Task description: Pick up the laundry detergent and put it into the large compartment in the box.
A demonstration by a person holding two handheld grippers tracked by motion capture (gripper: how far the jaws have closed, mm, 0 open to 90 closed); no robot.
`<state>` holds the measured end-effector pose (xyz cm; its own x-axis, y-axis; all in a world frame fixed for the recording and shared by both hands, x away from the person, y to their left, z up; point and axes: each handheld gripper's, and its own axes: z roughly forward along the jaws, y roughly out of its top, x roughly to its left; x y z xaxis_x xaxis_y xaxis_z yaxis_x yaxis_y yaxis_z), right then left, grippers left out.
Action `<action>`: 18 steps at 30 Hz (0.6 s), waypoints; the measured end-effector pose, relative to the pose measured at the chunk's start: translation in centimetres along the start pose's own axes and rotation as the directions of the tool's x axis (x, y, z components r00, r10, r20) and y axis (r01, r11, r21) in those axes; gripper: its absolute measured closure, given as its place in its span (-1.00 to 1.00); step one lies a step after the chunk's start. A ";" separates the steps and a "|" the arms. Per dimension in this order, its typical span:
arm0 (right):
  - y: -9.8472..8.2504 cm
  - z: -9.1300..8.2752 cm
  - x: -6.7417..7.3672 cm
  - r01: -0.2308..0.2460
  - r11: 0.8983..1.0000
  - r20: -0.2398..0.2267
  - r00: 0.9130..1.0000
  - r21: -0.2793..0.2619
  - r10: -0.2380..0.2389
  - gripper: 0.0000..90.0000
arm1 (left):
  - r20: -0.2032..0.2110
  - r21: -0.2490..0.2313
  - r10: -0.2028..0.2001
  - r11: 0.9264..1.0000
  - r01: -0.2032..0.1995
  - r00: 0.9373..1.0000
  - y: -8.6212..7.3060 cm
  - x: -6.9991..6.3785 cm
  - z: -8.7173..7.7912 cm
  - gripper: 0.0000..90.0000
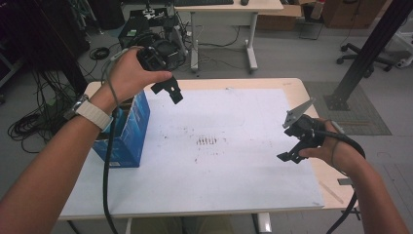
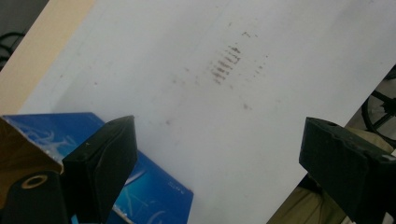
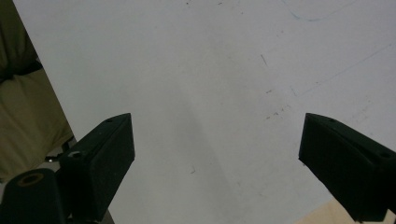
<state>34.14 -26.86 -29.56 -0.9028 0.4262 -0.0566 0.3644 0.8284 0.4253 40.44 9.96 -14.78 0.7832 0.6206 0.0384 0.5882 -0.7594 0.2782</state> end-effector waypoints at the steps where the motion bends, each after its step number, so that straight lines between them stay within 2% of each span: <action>1: 0.0 0.0 0.0 0.000 1.000 0.001 1.000 -0.001 0.000 -0.76 | 0.001 -0.001 0.008 1.000 -0.008 1.000 0.1 -0.1 0.1 -0.74; 7: 0.0 -0.2 0.0 -0.002 1.000 0.004 1.000 -0.003 0.002 -0.77 | 0.007 0.002 0.035 0.999 -0.035 0.999 0.4 -0.7 0.6 -0.74; 10: -0.1 -0.1 0.0 -0.005 1.000 0.003 1.000 -0.004 0.005 -0.76 | 0.017 -0.003 0.064 0.998 -0.064 0.998 0.5 -1.1 0.8 -0.74; 18: -0.1 -0.1 0.1 -0.006 1.000 0.004 1.000 -0.006 0.006 -0.77 | 0.039 0.003 0.156 0.988 -0.156 0.987 0.9 -2.2 1.7 -0.76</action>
<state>34.02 -26.96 -29.52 -0.8998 0.4324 -0.0579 0.3682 0.8239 0.4309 39.60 7.58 -16.25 0.8727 0.4863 0.0434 0.4591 -0.8477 0.2658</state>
